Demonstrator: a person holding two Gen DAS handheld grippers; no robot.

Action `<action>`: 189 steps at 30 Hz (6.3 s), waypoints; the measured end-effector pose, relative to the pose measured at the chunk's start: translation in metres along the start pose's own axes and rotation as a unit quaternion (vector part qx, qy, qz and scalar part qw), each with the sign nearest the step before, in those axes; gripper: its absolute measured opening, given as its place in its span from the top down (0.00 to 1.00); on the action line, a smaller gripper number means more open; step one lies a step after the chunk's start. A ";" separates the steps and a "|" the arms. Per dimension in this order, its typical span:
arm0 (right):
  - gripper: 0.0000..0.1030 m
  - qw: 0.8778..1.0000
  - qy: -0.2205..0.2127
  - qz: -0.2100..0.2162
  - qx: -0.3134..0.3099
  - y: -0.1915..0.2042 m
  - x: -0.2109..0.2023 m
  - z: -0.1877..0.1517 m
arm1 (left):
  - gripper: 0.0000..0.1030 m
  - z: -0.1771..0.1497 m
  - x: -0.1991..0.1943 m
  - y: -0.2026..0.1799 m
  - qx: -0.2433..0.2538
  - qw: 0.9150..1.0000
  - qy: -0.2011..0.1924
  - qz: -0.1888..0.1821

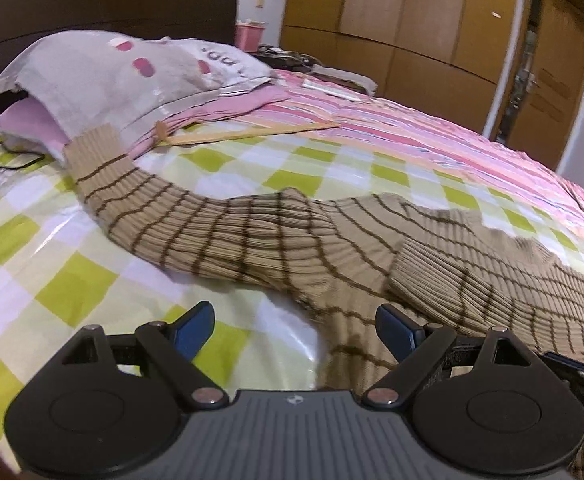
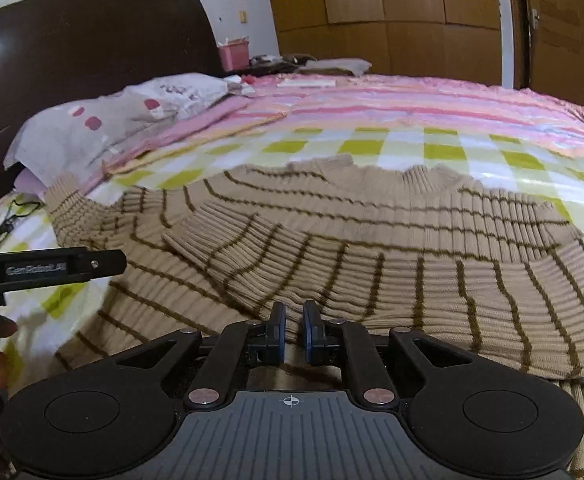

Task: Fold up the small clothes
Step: 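Fold the held sleeve across the sweater body, open the right gripper, then move the left gripper to the sleeve cuff lying by the pillow, then grasp the sleeve cuff with the left gripper, then carry the held cuff across the sweater body toward the right gripper, then grasp the cuff with the right gripper while the left gripper releases it, then lay the cuff onto the sweater body and open the right gripper, then move both grippers to the hem of the folded sweater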

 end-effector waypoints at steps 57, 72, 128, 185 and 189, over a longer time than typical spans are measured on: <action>0.86 0.997 0.002 0.081 -0.006 0.070 0.008 -0.002 | 0.84 0.103 0.092 0.196 -0.169 0.982 -0.041 0.069; 0.86 0.995 -0.028 0.081 0.055 0.047 -0.022 0.018 | 0.86 0.078 0.016 0.054 -0.034 0.990 -0.037 -0.129; 0.91 0.931 0.026 0.148 0.332 -0.041 0.003 0.056 | 0.69 -0.006 -0.021 -0.037 0.057 0.963 0.003 -0.262; 0.89 0.984 0.106 -0.080 0.117 -0.115 -0.030 0.018 | 0.63 0.011 0.031 -0.056 0.133 0.978 0.040 -0.156; 0.89 0.981 0.108 -0.080 0.138 -0.118 -0.036 0.018 | 0.63 0.010 0.015 -0.049 0.139 0.980 0.044 -0.136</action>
Point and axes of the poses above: each gripper's, at about its wrist camera, not at the fingertips, and x roughly the way its jaws point, y to its left, z to its top, the point moved 2 cm from there along x, roughly the way its jaws point, and after that the axes turned 1 degree about -y, right-handed, at the moved point
